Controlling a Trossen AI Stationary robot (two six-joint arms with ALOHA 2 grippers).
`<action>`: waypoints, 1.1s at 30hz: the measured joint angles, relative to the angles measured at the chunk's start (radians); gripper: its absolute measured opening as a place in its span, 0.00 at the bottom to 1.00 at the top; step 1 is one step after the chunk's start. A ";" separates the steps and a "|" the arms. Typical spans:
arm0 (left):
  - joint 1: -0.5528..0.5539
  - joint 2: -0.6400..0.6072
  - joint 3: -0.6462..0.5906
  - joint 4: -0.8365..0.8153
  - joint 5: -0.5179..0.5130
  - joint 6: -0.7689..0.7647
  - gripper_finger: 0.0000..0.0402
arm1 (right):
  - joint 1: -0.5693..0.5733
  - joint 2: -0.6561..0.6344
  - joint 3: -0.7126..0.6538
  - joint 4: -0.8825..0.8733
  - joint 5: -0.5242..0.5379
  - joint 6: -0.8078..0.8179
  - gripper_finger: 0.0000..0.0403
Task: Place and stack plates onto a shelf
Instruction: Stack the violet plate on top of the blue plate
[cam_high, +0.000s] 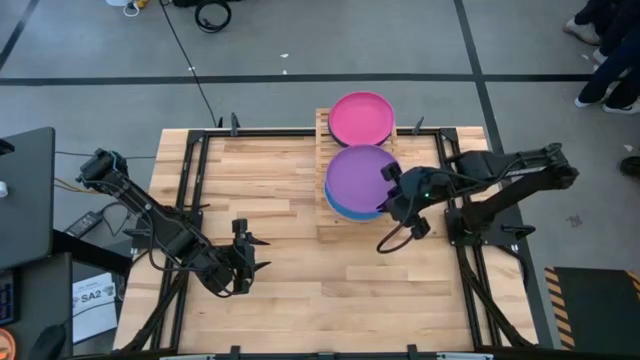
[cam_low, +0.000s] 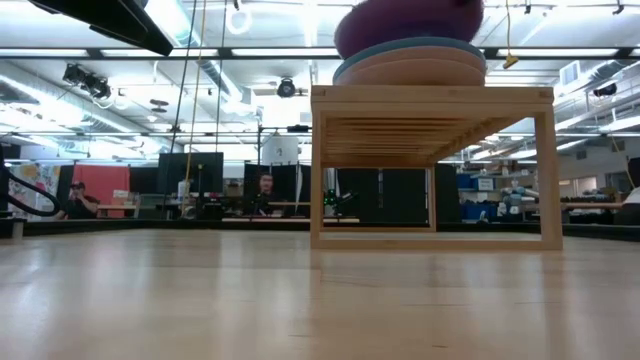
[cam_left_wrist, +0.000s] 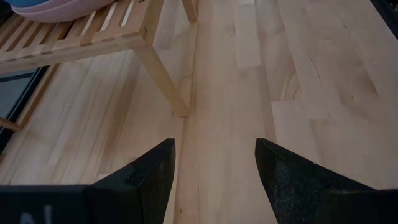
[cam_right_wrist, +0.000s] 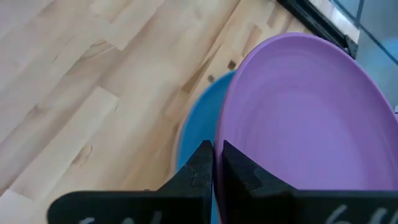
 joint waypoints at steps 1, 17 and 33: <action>0.000 0.000 0.000 0.000 0.000 0.000 0.57 | 0.000 -0.009 -0.027 0.018 0.000 -0.001 0.05; 0.000 0.000 0.000 0.000 0.000 -0.002 0.57 | 0.000 -0.038 -0.185 0.105 0.006 -0.002 0.05; 0.000 0.000 0.000 0.007 0.000 -0.003 0.57 | 0.000 -0.029 -0.185 0.104 0.043 -0.002 0.10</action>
